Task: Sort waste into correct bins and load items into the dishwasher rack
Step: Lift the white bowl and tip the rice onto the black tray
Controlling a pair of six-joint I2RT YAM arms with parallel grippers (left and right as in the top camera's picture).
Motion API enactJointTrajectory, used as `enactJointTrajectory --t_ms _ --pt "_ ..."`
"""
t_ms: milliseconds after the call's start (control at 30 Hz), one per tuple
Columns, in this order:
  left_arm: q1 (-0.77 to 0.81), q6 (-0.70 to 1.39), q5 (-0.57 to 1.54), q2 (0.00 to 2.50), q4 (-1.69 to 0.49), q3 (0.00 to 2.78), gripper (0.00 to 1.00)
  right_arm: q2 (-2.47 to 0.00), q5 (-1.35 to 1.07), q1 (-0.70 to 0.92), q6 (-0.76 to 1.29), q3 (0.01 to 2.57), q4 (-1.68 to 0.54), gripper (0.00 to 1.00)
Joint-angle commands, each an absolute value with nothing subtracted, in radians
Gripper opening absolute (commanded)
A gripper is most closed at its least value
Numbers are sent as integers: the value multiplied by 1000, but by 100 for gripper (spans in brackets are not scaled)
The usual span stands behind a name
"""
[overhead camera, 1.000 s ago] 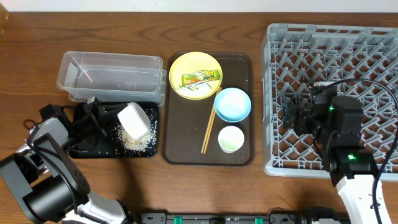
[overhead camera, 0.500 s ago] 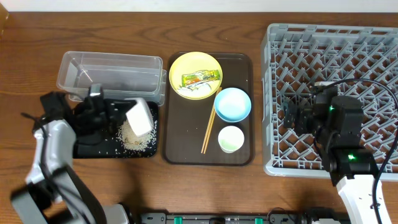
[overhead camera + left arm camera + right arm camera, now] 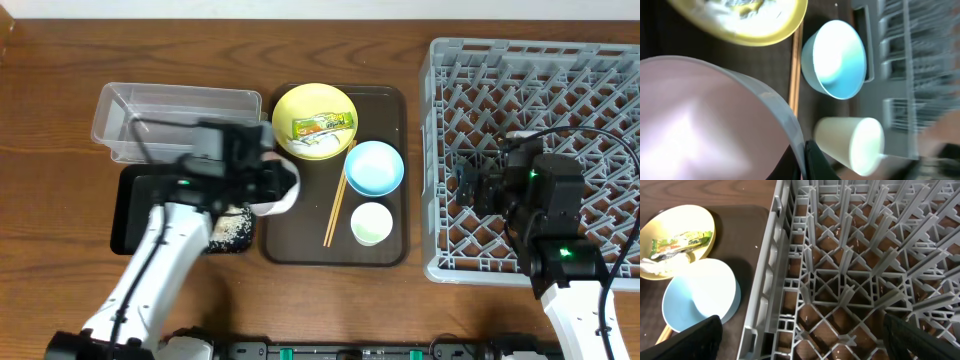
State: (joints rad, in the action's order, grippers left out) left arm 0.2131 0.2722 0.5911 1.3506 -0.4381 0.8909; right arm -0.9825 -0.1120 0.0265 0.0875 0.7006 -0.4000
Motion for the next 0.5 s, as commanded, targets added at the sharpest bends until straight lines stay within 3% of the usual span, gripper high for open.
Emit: enactJointTrajectory --t_ms 0,100,467 --pt "325 218 283 1370 -400 890 6 -982 -105 12 96 719 -400 99" --pt "400 218 193 1403 -374 890 6 -982 -105 12 96 719 -400 99" --pt "532 221 189 1581 -323 890 8 -982 -105 12 96 719 -400 99"
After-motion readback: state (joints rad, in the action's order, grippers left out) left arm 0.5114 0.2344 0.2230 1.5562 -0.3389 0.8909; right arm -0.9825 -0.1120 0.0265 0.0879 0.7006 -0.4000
